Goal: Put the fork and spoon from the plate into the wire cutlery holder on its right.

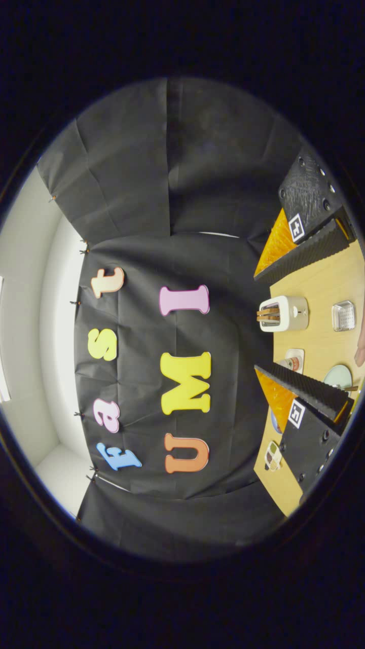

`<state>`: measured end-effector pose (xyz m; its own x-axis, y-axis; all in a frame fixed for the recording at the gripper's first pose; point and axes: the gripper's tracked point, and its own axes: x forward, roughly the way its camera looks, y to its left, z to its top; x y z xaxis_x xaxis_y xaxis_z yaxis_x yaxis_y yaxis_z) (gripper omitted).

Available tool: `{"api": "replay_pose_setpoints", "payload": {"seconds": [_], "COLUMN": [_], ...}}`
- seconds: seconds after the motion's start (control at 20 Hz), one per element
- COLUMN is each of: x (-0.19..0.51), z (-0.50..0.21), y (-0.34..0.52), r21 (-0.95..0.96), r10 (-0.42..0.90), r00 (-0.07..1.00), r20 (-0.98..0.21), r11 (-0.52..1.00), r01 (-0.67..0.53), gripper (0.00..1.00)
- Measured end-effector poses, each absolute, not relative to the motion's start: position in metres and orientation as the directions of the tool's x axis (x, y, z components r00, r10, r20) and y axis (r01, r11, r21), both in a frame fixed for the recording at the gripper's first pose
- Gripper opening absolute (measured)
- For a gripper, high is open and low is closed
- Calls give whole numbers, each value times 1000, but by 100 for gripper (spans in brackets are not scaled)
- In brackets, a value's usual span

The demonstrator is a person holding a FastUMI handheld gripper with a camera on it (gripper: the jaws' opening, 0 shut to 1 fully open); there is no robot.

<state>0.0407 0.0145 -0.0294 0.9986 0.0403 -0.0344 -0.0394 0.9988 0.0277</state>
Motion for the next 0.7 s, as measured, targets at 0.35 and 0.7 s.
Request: {"api": "replay_pose_setpoints", "payload": {"seconds": [0.35, 0.7], "x": [57, 66], "z": [-112, -230], "y": [62, 121], "r21": [-43, -25], "r10": [127, 203], "r00": [978, 891], "r20": [-164, -405], "r11": [990, 972], "r01": [-136, -233], "gripper": [96, 95]}}
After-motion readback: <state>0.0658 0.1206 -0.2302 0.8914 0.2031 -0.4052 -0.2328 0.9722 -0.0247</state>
